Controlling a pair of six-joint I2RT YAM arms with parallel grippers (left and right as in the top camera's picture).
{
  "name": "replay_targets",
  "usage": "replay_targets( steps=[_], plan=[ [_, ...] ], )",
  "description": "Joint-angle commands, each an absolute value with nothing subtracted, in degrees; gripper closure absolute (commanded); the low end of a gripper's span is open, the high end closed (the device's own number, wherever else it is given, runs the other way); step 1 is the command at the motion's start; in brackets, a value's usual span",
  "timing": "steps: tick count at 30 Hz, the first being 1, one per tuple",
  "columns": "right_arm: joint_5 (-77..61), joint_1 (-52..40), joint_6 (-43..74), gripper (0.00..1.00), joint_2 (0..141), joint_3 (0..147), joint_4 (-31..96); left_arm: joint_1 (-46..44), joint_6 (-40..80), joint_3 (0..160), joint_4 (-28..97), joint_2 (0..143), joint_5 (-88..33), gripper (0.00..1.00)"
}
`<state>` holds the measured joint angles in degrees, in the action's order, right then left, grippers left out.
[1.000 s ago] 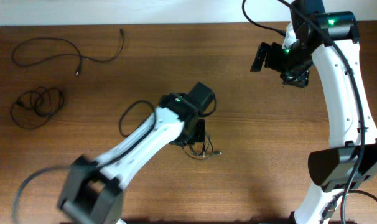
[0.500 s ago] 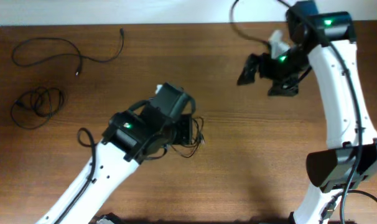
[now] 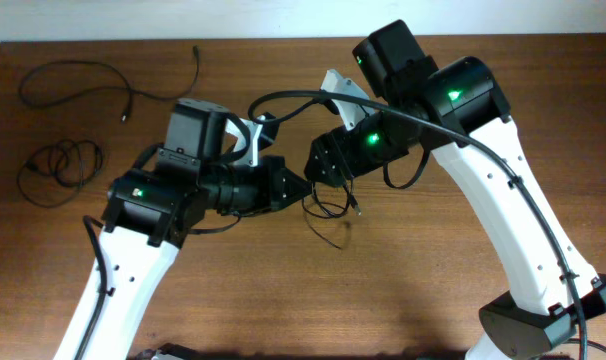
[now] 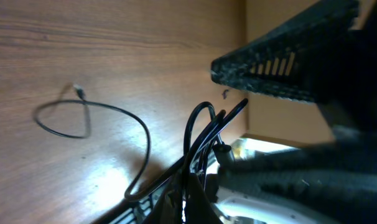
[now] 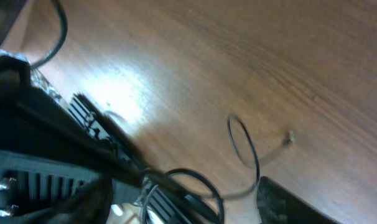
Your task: Untangle cables
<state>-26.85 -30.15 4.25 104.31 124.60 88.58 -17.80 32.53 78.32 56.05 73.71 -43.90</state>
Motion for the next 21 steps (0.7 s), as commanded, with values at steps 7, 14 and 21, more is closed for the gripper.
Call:
replay_targets(
  steps=[7, 14, 21],
  plan=[
    [-24.64, -29.61, 3.86, 0.76, 104.62, 124.77, 88.23, -10.59, 31.81, 79.18, 55.77, 72.77, -56.77, 1.00],
    [-8.16, -29.56, 14.26, 0.96, 104.62, 124.77, 87.37, -10.59, 29.67, 79.18, 61.54, 72.77, -40.58, 0.96],
    [-17.89, -29.63, 15.38, 0.65, 104.62, 124.75, 88.92, -10.59, 29.65, 79.18, 64.77, 72.77, -30.48, 0.96]
  ],
)
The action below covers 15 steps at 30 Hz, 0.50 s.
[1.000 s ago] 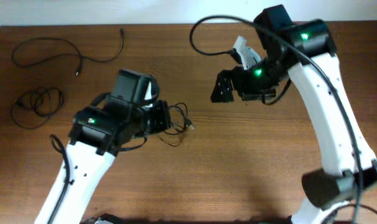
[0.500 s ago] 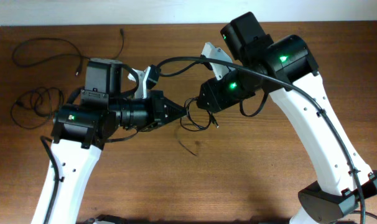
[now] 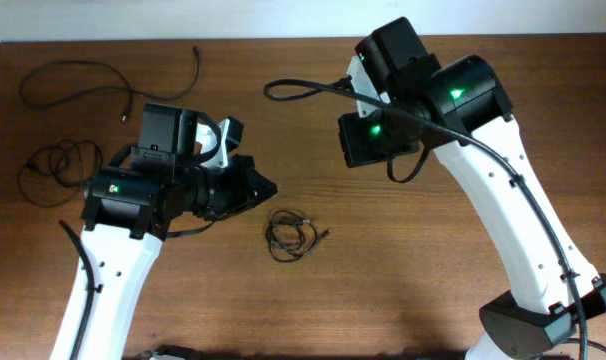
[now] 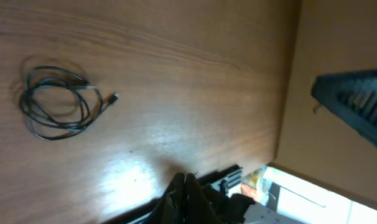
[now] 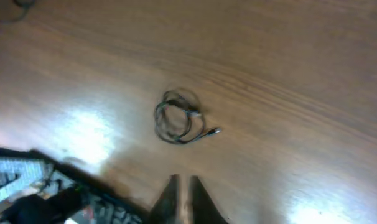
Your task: Untangle cables
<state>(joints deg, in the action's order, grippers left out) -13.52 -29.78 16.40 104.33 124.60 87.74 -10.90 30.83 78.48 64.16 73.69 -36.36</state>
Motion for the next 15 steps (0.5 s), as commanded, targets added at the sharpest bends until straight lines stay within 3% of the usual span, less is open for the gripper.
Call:
replay_targets(
  steps=[1, 3, 5, 6, 7, 8, 9, 10, 11, 15],
  plan=[
    [-17.04, -29.61, 15.25, 0.49, 104.62, 124.49, 89.82, -10.59, 29.65, 79.18, 66.02, 72.77, -25.26, 0.96],
    [-15.86, -29.61, 15.27, 0.29, 104.62, 122.72, 90.21, -10.59, 29.69, 79.11, 69.23, 72.95, -12.82, 0.93],
    [-16.34, -29.95, 15.27, 0.17, 104.66, 119.63, 89.73, -10.59, 29.69, 78.74, 71.13, 74.08, -5.74, 0.79],
    [-16.29, -30.89, 15.25, 0.15, 104.75, 117.12, 89.12, -10.55, 29.69, 78.74, 71.26, 74.94, -3.29, 0.69],
    [-16.27, -31.99, 15.25, 0.15, 104.90, 114.85, 88.20, -10.22, 29.71, 78.74, 71.20, 75.40, -2.24, 0.51],
    [-15.99, -34.20, 14.96, 0.15, 105.19, 111.02, 86.04, -8.64, 29.71, 78.74, 71.07, 76.20, -1.72, 0.39],
    [-15.62, -36.14, 13.61, 0.15, 105.27, 107.55, 83.48, -6.81, 29.95, 78.74, 71.09, 76.82, -1.83, 0.35],
    [-15.51, -38.22, 11.44, 0.15, 105.27, 103.15, 79.40, -3.05, 29.91, 78.74, 71.22, 77.58, -3.22, 0.06],
    [-14.17, -39.92, 10.70, 0.14, 105.27, 98.76, 74.65, 0.86, 29.91, 78.74, 71.96, 78.00, -5.19, 0.00],
    [-13.10, -43.33, 10.70, 0.12, 105.30, 85.45, 58.08, 12.84, 29.89, 78.74, 77.12, 78.11, -9.02, 0.01]
  ],
)
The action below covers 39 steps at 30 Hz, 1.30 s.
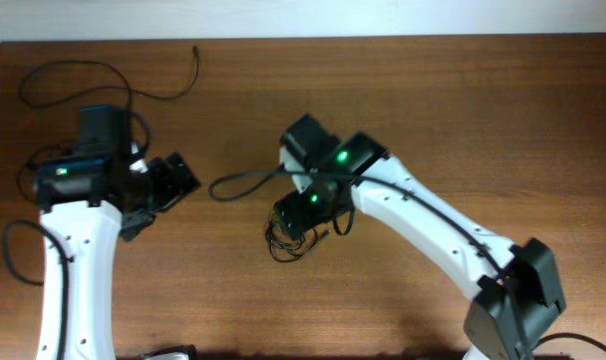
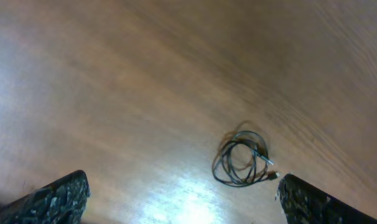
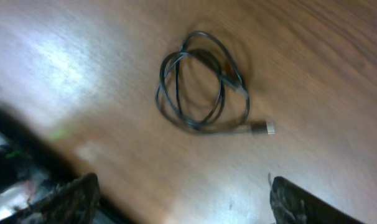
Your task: Untangle cables
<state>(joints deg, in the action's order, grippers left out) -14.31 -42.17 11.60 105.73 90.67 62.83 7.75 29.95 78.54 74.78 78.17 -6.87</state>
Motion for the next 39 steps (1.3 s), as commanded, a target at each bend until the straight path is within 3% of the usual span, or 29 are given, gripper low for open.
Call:
replay_targets(
  steps=[1, 5, 6, 7, 8, 9, 10, 11, 13, 14, 23, 27, 29, 35, 39],
  plan=[
    [-13.30, -44.05, 9.80, 0.12, 105.32, 82.85, 54.98, 14.55, 29.91, 78.74, 78.19, 78.11, -9.04, 0.01],
    [-11.66, -47.70, 4.64, 0.25, 105.82, 77.08, 48.75, 18.61, 29.93, 78.74, 78.74, 78.11, -9.23, 0.01],
    [-11.29, -48.14, 4.62, 0.39, 106.26, 77.08, 47.86, 18.65, 29.91, 78.74, 78.76, 78.11, -9.21, 0.01],
    [-11.29, -48.31, 4.62, 0.46, 106.65, 77.08, 46.52, 18.65, 29.89, 78.74, 78.78, 78.11, -9.21, 0.01],
    [-11.29, -48.34, 4.64, 0.43, 107.00, 77.08, 45.52, 18.65, 29.91, 78.74, 78.78, 78.11, -9.21, 0.01],
    [-11.29, -48.34, 4.67, 0.32, 108.12, 77.08, 43.79, 18.65, 29.91, 78.74, 78.83, 78.11, -9.21, 0.01],
    [-11.33, -48.38, 4.69, 0.31, 109.16, 77.08, 42.81, 18.65, 29.91, 78.74, 79.20, 78.11, -9.21, 0.01],
    [-11.20, -48.42, 4.64, 0.32, 110.65, 77.08, 42.13, 18.65, 29.89, 78.74, 79.77, 78.11, -9.21, 0.01],
    [-10.90, -48.42, 4.69, 0.49, 111.42, 77.08, 40.56, 18.65, 29.89, 78.74, 80.53, 78.11, -9.21, 0.01],
    [-10.83, -48.42, 4.67, 0.53, 111.39, 77.08, 39.90, 18.65, 29.89, 78.74, 80.51, 78.11, -9.21, 0.01],
    [-10.50, -50.30, 4.67, 0.55, 114.28, 76.75, 40.05, 18.65, 29.89, 78.74, 81.10, 78.11, -9.21, 0.01],
    [-9.39, -50.24, 4.73, 0.94, 114.30, 76.73, 40.05, 18.65, 29.89, 78.74, 81.14, 78.11, -9.21, 0.01],
    [-9.41, -50.22, 5.21, 0.96, 114.10, 78.22, 41.60, 18.65, 29.89, 78.74, 81.14, 78.11, -9.21, 0.01],
    [-9.61, -50.22, 18.31, 0.96, 112.16, 112.75, 65.54, 18.63, 29.89, 78.74, 83.05, 78.11, -12.75, 0.01],
    [-12.05, -50.17, 21.98, 0.96, 110.96, 130.02, 74.15, 18.63, 29.85, 78.74, 85.06, 78.11, -16.64, 0.02]
  ],
)
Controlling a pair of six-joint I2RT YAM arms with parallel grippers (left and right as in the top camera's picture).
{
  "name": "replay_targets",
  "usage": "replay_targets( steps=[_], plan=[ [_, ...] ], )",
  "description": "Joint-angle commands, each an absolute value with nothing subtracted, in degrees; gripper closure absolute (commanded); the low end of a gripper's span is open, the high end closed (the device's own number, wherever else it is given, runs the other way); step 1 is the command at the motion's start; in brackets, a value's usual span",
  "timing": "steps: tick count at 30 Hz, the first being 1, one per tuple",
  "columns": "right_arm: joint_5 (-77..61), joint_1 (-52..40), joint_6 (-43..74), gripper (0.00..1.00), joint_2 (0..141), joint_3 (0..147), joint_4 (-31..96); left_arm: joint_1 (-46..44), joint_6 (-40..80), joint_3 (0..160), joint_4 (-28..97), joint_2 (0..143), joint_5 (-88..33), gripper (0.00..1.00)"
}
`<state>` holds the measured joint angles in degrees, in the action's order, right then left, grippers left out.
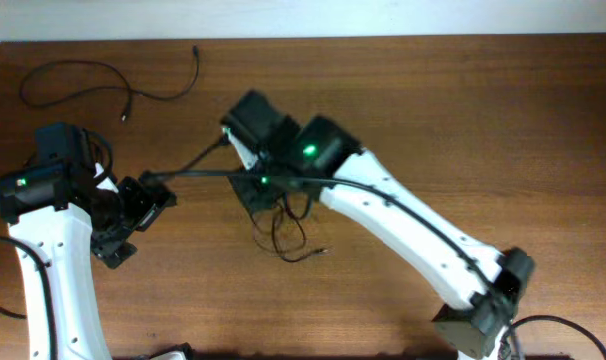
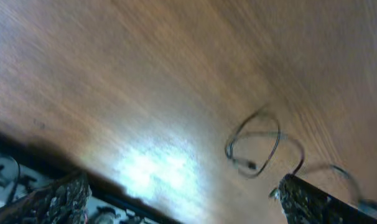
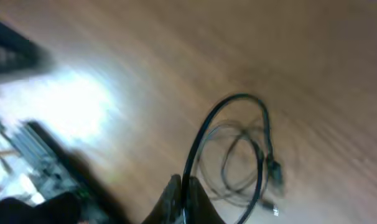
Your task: Untangle cables
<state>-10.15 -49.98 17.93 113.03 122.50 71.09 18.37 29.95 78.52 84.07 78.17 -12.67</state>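
The small black cable (image 1: 286, 236) lies in loose loops at the table's middle, its plug end (image 1: 323, 252) pointing right. My right gripper (image 1: 257, 190) is just above and left of the loops, shut on one strand; in the right wrist view my right gripper (image 3: 183, 194) pinches a tall loop of the cable (image 3: 238, 155) that rises from the fingers. My left gripper (image 1: 138, 217) stands open at the left, apart from the cable. The left wrist view shows my left gripper (image 2: 179, 193) with fingers wide apart and the cable (image 2: 254, 147) farther off.
A long black cable (image 1: 83, 80) lies loose at the table's far left corner. The right arm (image 1: 403, 230) stretches across the middle from the near right. The left arm (image 1: 53, 260) stands along the left edge.
My right gripper was open over the neat coil; now it is shut on a strand, and the coil has spread into looser loops. The left gripper has moved slightly left and stays open.
First both grippers were close together over the middle with cable strands between them. Then they were apart and shut, with a small coil lying on the table. Then both were open, the right one above the coil. Now the right grips it.
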Motion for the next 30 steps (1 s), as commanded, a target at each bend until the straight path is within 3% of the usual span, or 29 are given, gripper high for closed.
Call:
replay_targets(
  steps=[1, 2, 4, 5, 8, 12, 14, 15, 16, 17, 20, 22, 24, 26, 30],
  plan=[
    [-14.17, -50.17, 21.98, 0.96, 110.78, 132.49, 74.94, 18.63, 29.74, 78.74, 85.67, 78.11, -19.59, 0.13],
    [-20.21, -50.04, 24.62, 0.96, 110.17, 135.55, 74.74, 18.63, 22.98, 78.74, 85.65, 78.11, -30.74, 0.27],
    [-33.26, -48.45, 29.63, 0.96, 109.89, 139.85, 72.40, 18.63, 12.60, 78.74, 85.69, 78.11, -48.93, 0.24],
    [-38.63, -47.59, 29.67, 0.96, 109.86, 141.01, 70.81, 18.52, 12.25, 78.74, 85.71, 78.11, -50.92, 0.24],
    [-52.14, -43.44, 33.08, 0.96, 109.84, 145.29, 64.34, 17.56, 10.52, 78.74, 85.86, 78.11, -51.53, 0.33],
    [-53.91, -37.08, 36.77, 0.96, 109.84, 152.51, 63.37, 10.98, 2.90, 78.74, 84.07, 78.11, -51.46, 0.28],
    [-54.30, -33.89, 38.02, 0.96, 109.84, 156.14, 63.37, 8.25, 0.03, 78.74, 82.19, 78.11, -51.00, 0.18],
    [-54.92, -31.27, 38.02, 0.96, 109.84, 158.45, 63.46, 6.83, -0.03, 78.74, 81.25, 78.11, -49.69, 0.01],
    [-55.90, -29.02, 38.02, 0.96, 109.84, 160.16, 64.03, 5.69, 0.75, 78.74, 80.09, 78.11, -49.74, 0.01],
    [-57.08, -27.75, 38.02, 0.96, 109.82, 160.88, 64.45, 5.23, 3.38, 78.74, 79.53, 78.11, -49.76, 0.01],
    [-62.98, -25.36, 37.93, 0.96, 109.65, 161.71, 64.55, 5.02, 21.02, 78.74, 79.31, 78.11, -49.76, 0.16],
    [-62.43, -25.39, 35.70, 0.96, 109.65, 161.69, 66.30, 5.02, 27.81, 78.74, 78.26, 78.11, -49.74, 0.13],
    [-56.40, -25.43, 34.33, 0.96, 109.65, 161.69, 73.14, 5.02, 27.31, 78.74, 74.19, 78.11, -49.04, 0.11],
    [-51.16, -25.47, 34.33, 0.96, 109.65, 161.69, 78.00, 4.99, 19.62, 78.74, 72.38, 78.11, -48.18, 0.05],
    [-50.48, -25.47, 37.10, 0.96, 109.67, 161.69, 78.59, 1.23, 4.19, 78.74, 71.02, 78.11, -48.25, 0.09]
  ],
)
